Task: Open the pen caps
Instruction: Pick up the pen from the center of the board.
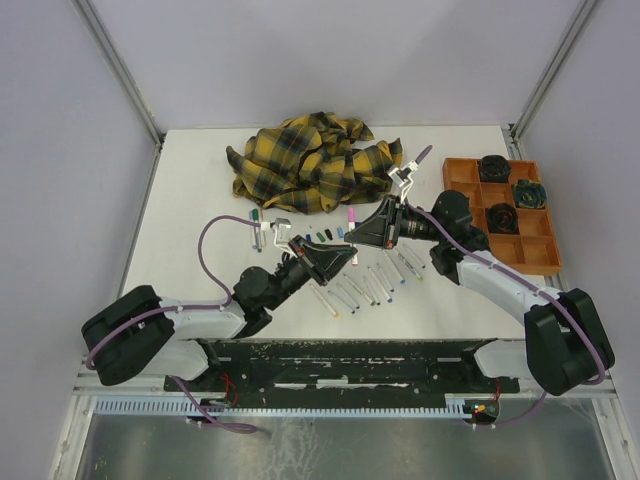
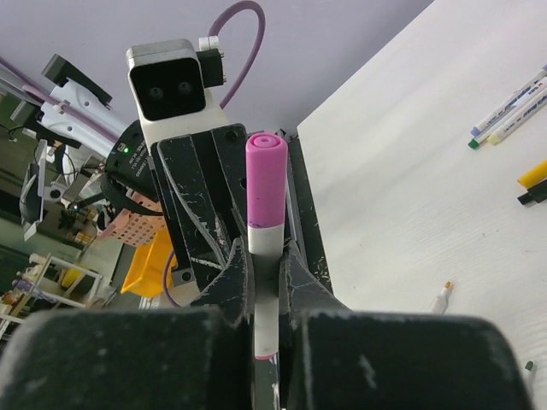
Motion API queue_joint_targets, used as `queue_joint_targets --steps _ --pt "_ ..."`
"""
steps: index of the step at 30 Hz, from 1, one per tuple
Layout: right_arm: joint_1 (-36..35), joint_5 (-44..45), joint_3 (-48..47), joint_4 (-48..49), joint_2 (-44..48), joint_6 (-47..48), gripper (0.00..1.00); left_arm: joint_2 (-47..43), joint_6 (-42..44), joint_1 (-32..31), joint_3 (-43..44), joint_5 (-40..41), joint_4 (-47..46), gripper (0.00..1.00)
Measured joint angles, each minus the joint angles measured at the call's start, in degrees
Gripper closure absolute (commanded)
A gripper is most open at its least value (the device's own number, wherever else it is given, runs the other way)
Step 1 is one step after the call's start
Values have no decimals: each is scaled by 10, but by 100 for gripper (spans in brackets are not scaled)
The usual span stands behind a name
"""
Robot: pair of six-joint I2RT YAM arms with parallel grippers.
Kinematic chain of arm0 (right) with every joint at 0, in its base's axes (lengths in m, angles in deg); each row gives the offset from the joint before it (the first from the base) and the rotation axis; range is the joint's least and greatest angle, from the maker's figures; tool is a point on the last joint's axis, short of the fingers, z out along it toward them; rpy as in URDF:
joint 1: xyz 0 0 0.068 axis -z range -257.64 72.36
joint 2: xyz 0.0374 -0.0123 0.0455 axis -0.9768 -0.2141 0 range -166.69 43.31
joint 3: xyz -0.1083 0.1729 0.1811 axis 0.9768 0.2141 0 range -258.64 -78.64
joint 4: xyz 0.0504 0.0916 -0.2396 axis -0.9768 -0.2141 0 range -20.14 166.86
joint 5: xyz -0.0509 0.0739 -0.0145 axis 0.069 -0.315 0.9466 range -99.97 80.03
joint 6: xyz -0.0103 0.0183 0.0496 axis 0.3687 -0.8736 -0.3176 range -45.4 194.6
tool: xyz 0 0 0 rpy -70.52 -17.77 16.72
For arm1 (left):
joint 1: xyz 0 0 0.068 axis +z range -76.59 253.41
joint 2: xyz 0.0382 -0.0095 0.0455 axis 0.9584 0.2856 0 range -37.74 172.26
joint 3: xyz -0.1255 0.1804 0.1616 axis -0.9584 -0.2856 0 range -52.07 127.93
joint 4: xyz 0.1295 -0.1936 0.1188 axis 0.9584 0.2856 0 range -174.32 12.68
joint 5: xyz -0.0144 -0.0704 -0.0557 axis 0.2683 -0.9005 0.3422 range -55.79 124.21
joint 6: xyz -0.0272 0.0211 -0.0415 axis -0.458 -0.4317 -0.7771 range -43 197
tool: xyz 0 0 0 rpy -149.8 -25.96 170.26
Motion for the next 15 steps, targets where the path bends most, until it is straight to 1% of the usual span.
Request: queue_joint_targets --steps 3,5,8,9,12,15 --pt "0 0 0 -6 0 5 100 0 -1 0 0 -5 3 52" --pt "0 -1 0 -15 0 9 100 -5 4 0 0 -12 18 41" --pt "0 -4 0 -31 0 19 100 -34 19 0 -1 -16 62 17" --pt "0 -5 0 -36 0 23 100 -52 24 0 -4 -17 78 14" --pt "0 -13 -2 -61 0 41 100 -119 38 0 -17 -12 123 8" --pt "0 -25 -16 -107 0 79 100 -190 50 7 -18 -8 184 7"
